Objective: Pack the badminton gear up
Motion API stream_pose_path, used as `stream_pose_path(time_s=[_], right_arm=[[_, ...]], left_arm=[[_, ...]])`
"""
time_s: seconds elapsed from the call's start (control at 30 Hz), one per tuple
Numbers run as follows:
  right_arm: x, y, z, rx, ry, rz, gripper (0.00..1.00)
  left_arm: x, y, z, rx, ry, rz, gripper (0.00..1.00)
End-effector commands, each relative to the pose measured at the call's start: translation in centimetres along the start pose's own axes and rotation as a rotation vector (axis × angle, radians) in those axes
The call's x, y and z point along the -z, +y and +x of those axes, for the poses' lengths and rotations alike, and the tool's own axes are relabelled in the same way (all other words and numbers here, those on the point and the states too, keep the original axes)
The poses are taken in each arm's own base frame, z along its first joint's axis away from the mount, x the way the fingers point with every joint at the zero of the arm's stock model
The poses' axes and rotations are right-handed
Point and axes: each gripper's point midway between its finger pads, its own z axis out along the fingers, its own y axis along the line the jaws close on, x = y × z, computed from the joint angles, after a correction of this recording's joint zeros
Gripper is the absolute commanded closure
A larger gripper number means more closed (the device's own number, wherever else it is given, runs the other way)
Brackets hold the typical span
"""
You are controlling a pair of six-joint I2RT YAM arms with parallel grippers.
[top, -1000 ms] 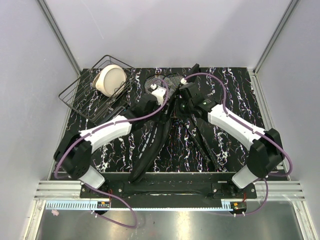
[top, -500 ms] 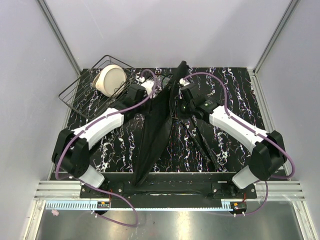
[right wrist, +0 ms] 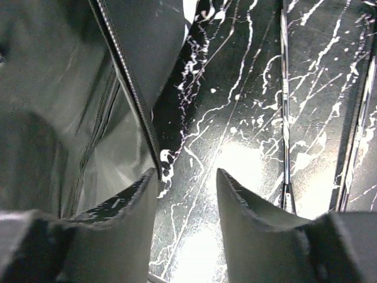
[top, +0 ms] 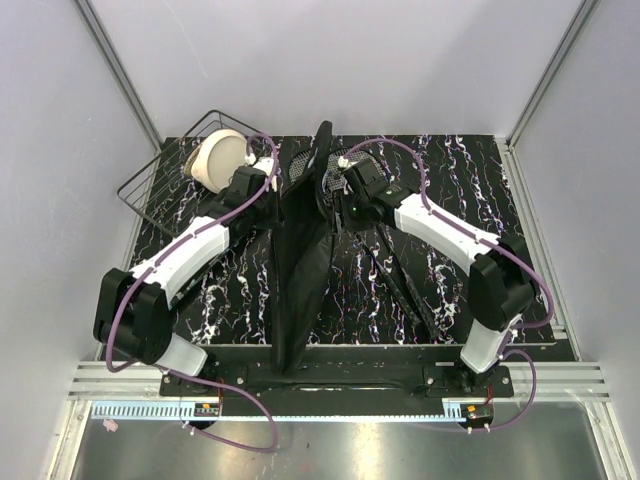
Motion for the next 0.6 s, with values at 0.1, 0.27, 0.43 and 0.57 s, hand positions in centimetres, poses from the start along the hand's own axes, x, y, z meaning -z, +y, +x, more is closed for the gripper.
stream_pose_path(time_s=[0.1, 0.27, 0.43, 0.57], right_arm=[[3.9, 2.1, -1.4, 0.007, -0.060, -0.142, 0.38], [3.6, -3.9, -1.5, -0.115, -0.111, -0.096, 0.33], [1.0, -8.4, 0.7, -0.106, -0.074, -0.022, 0.30], [-2.3, -9.0, 2.0, -0.034, 0.033, -0.037, 0.30]], left_arm=[[-0.7, 0.1, -0.8, 0.155, 0.020, -0.025, 1.00], [0.1, 0.9, -1.3, 0.181, -0.003, -0.071, 1.00], [1.1, 1.7, -2.1, 0.238, -0.051, -0.133, 1.00], [1.3, 1.8, -2.3, 0.255, -0.055, -0.140, 1.00]])
